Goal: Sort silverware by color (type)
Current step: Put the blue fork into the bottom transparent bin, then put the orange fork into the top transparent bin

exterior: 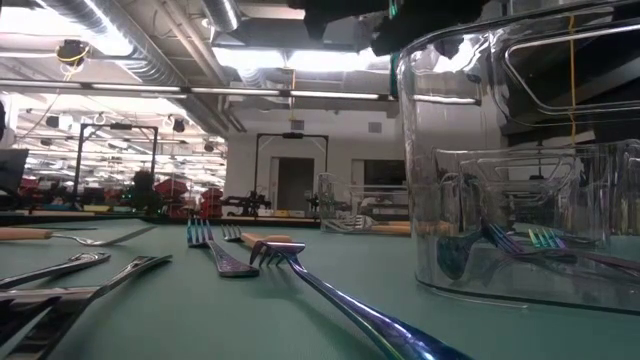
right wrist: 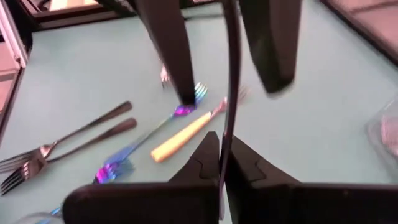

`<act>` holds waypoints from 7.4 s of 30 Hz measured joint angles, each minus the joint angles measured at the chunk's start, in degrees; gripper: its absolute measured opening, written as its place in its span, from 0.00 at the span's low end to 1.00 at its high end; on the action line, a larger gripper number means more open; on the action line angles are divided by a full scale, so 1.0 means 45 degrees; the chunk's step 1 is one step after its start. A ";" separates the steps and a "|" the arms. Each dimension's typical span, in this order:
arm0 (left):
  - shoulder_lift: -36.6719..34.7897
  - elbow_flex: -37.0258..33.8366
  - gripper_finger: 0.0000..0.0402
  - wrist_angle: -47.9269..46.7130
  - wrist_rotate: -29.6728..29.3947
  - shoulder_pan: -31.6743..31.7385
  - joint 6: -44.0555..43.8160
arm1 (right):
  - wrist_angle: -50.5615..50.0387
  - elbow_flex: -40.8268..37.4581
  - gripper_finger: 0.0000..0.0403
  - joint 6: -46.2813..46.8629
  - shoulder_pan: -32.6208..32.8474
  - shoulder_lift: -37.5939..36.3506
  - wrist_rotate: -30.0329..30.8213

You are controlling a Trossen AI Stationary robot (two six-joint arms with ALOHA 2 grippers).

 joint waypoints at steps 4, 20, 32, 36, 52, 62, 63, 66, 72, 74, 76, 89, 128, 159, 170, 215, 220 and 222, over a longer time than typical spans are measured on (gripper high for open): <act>0.0000 0.0000 0.28 -0.0459 0.0002 0.0000 -0.0002 | -0.0412 0.0000 0.00 0.0655 0.0003 -0.0178 -0.0404; 0.0000 0.0005 0.26 -0.2481 -0.0005 0.0000 0.0003 | -0.3678 0.0000 0.00 0.7613 0.1466 -0.0801 -0.2209; 0.0000 0.0005 0.26 -0.2557 -0.0015 0.0000 0.0003 | -0.4123 0.0000 0.00 1.3506 0.3653 0.0488 -0.1406; 0.0000 0.0005 0.26 -0.2561 -0.0015 0.0000 0.0004 | -0.4121 0.0000 0.00 1.4562 0.4045 0.1120 -0.1502; 0.0005 0.0000 0.26 -0.2566 -0.0012 0.0000 0.0005 | -0.4077 -0.0120 0.00 1.5158 0.4002 0.1889 -0.2145; 0.0005 -0.0005 0.26 -0.2649 -0.0015 0.0000 0.0008 | -0.3220 -0.1427 0.00 1.5756 0.4002 0.1894 -0.2875; 0.0005 -0.0005 0.26 -0.2649 -0.0013 0.0000 0.0007 | -0.3004 -0.1514 0.00 1.5757 0.4002 0.1889 -0.2874; 0.0005 -0.0005 0.26 -0.2649 -0.0015 0.0000 0.0007 | -0.2493 -0.1842 0.00 1.5760 0.4002 0.1889 -0.2849; 0.0005 -0.0005 0.26 -0.2650 -0.0014 0.0000 0.0003 | -0.1809 -0.2181 0.00 1.5761 0.3982 0.1860 -0.2780; 0.0005 -0.0010 0.26 -0.2654 -0.0015 0.0000 0.0004 | -0.1804 -0.2181 0.00 1.5758 0.3963 0.1860 -0.2733; 0.0005 -0.0010 0.26 -0.2654 -0.0015 0.0000 0.0005 | -0.1810 -0.2181 0.00 1.5756 0.3905 0.1860 -0.2677; 0.0005 -0.0010 0.26 -0.2654 -0.0015 0.0000 0.0004 | -0.1838 -0.2186 0.06 1.5751 0.3895 0.1860 -0.2637; 0.0010 -0.0010 0.26 -0.7193 -0.0010 -0.0005 -0.1786 | -0.1867 -0.2229 0.08 1.4476 0.3886 0.0595 -0.2067; 0.0010 -0.0015 0.26 -1.4479 -0.0183 -0.1334 -0.3440 | -0.1855 -0.2200 0.08 1.0209 0.3891 -0.0151 -0.0929; 0.0015 -0.2140 0.26 -1.4443 -0.0277 -0.1852 -0.3487 | -0.1857 -0.2195 0.08 0.9934 0.3886 -0.0151 -0.0708; 0.0024 -0.3821 0.26 -1.1160 0.0923 -0.1836 -0.5111 | -0.1843 -0.2191 0.08 0.8961 0.2827 -0.0146 -0.0854; 0.0019 -0.4510 0.26 -1.0749 0.1152 -0.1836 -0.5126 | -0.1843 -0.2191 0.08 0.8961 0.2832 -0.0146 -0.0854; -0.0044 -0.4767 0.26 -1.0542 0.1166 -0.1841 -0.5139 | -0.1843 -0.2191 0.08 0.8961 0.2832 -0.0146 -0.0854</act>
